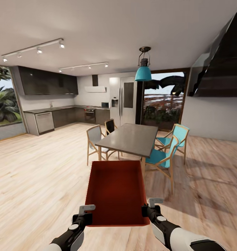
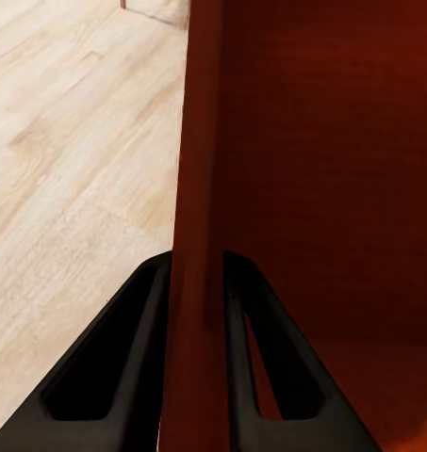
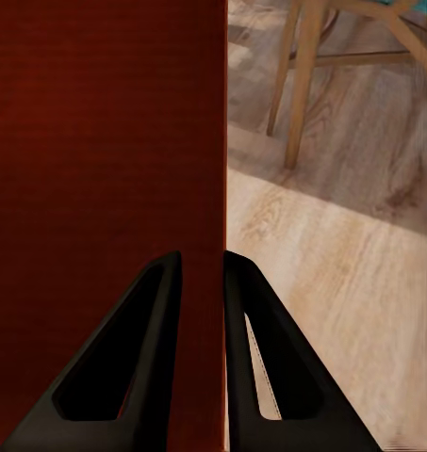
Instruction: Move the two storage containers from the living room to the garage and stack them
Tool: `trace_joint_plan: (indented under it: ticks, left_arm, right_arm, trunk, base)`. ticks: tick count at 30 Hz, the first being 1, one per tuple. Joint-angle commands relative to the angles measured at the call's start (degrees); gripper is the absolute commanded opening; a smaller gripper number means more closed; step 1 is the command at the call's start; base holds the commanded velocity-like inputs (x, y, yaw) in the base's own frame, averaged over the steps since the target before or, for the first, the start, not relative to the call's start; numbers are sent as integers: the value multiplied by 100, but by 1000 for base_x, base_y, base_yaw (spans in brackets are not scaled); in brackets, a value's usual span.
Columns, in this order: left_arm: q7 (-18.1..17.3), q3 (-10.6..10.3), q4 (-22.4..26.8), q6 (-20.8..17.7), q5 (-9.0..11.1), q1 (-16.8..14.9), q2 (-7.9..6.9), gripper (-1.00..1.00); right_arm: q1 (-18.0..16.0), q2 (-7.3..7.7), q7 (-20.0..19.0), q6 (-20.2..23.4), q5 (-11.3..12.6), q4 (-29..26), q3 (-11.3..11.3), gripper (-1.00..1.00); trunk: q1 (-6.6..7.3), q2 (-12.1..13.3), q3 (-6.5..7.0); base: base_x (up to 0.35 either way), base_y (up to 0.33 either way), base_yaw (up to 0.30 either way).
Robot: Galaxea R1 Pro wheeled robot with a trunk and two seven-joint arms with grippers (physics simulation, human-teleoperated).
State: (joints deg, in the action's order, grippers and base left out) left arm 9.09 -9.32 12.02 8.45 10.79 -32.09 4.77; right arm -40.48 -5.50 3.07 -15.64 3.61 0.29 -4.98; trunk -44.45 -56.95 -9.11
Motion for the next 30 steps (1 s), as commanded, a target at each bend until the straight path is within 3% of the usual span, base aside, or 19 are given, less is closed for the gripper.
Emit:
trace_joint_plan:
  ticks: [1,30]
  left_arm:
    - [42,0,28,139,-7,-7,-3,-100]
    - [41,0,28,139,-7,-7,-3,-100]
  right_arm:
    - [-3,-2,9,-18,70,24,20,-100]
    - [-3,-3,9,-18,70,24,16,-100]
  trunk:
    - [-1,-6,-9]
    - [-1,-6,-9]
  base:
    - [0,0,-278]
    - [0,0,-278]
